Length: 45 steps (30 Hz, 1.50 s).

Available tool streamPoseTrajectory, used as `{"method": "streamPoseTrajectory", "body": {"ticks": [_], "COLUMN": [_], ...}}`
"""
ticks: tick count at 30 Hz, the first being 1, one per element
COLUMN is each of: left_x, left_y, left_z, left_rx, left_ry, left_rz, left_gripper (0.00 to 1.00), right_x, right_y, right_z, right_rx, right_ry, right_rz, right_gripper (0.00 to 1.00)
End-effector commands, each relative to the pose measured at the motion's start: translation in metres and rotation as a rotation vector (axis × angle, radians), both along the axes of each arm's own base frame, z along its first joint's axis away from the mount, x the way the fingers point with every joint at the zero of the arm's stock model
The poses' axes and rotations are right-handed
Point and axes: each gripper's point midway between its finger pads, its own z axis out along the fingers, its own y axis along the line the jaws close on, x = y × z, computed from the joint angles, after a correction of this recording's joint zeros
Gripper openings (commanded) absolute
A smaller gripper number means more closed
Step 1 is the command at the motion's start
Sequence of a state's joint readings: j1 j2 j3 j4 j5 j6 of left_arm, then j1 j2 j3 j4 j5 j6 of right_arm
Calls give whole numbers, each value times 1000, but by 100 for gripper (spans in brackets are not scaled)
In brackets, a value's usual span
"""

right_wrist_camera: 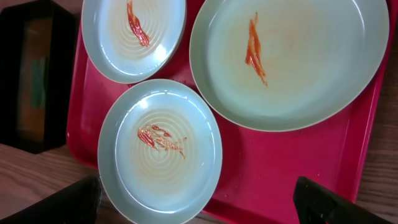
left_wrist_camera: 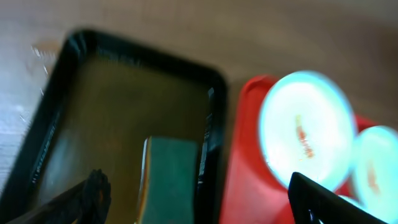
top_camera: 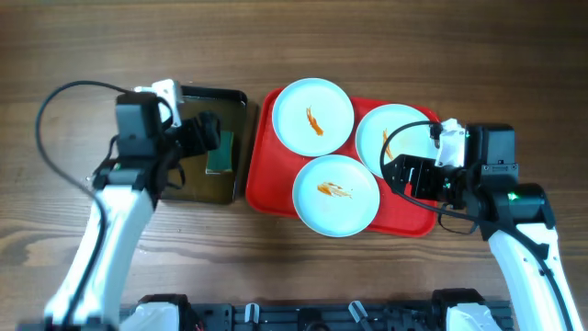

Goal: Clean dirty plates on tray and stack at the side
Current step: 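Reach the left gripper into the black tray and grasp the green sponge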

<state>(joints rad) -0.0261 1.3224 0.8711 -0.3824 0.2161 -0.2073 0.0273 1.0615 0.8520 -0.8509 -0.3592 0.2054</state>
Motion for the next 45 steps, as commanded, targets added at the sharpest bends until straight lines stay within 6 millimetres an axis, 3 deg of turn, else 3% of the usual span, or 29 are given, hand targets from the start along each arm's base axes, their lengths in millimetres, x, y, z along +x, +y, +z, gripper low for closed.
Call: {"method": "streamPoseTrajectory", "body": {"ticks": [1,3,5,10,13,16,21,24,35,41,45], "left_x": [10,9,5,-3,-4,-7,-7,-10,-18,-12,-18], "left_y": [-11,-17,-25,-36,-36,-31,-4,12,13,13,13], "left_z": [-52,-87,-109,-135,-137,-139,-142,-143,-143,-110,-112], "left_rx": [64,78,83,97,98,126,261,325,319,283,283], "left_ry": [109,192,246,313,319,334,344,359,393,316,343], "left_rz": [-58,-73,-95,-128,-131,-115,-32,43,58,111,111], "left_gripper": [84,81,79,69,54,47,49,43,49,48,49], "right_x": [5,4,5,5,5,5,5,5,5,5,5], "right_y": [2,2,2,2,2,2,2,2,2,2,2], "right_z": [8,8,8,8,8,8,8,8,8,8,8], "right_rx": [18,18,18,18,18,18,18,18,18,18,18], "right_ry": [-19,-19,-19,-19,-19,-19,-19,-19,-19,-19,-19], "right_rz": [-1,-1,-1,-1,-1,-1,-1,-1,-1,-1,-1], "right_gripper": [99,100,99,99,99,99,100,99,100,100,100]}}
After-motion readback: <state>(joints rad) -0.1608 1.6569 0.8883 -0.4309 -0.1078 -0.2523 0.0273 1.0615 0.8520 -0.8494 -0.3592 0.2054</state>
